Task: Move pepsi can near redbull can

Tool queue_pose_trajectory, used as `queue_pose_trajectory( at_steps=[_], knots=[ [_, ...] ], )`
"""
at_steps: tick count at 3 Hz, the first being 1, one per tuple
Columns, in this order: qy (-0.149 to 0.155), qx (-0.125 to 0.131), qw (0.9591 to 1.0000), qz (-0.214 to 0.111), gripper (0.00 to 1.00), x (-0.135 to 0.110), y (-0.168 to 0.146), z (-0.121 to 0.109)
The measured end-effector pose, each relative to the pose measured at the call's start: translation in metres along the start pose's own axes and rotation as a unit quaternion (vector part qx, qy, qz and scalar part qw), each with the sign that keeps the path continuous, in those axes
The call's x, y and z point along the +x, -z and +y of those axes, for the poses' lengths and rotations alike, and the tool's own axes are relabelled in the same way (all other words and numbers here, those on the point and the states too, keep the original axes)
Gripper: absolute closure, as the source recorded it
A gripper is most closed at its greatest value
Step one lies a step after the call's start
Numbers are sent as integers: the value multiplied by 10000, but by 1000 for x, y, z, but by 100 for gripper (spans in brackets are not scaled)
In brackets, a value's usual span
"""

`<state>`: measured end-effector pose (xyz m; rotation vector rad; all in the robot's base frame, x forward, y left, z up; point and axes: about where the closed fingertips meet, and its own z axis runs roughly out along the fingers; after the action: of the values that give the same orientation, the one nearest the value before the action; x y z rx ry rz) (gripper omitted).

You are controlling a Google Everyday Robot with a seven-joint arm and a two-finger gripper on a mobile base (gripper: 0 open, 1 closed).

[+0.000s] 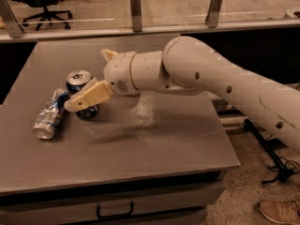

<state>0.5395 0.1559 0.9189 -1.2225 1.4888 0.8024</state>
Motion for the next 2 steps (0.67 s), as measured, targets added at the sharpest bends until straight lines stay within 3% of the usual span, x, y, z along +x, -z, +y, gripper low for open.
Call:
queue_pose_trajectory(
  at_steps=[1,2],
  knots=[
    [307,318,9990,65,0,-26,21,-15],
    [555,831,9950,-41,0,-50,44,-10]
  ],
)
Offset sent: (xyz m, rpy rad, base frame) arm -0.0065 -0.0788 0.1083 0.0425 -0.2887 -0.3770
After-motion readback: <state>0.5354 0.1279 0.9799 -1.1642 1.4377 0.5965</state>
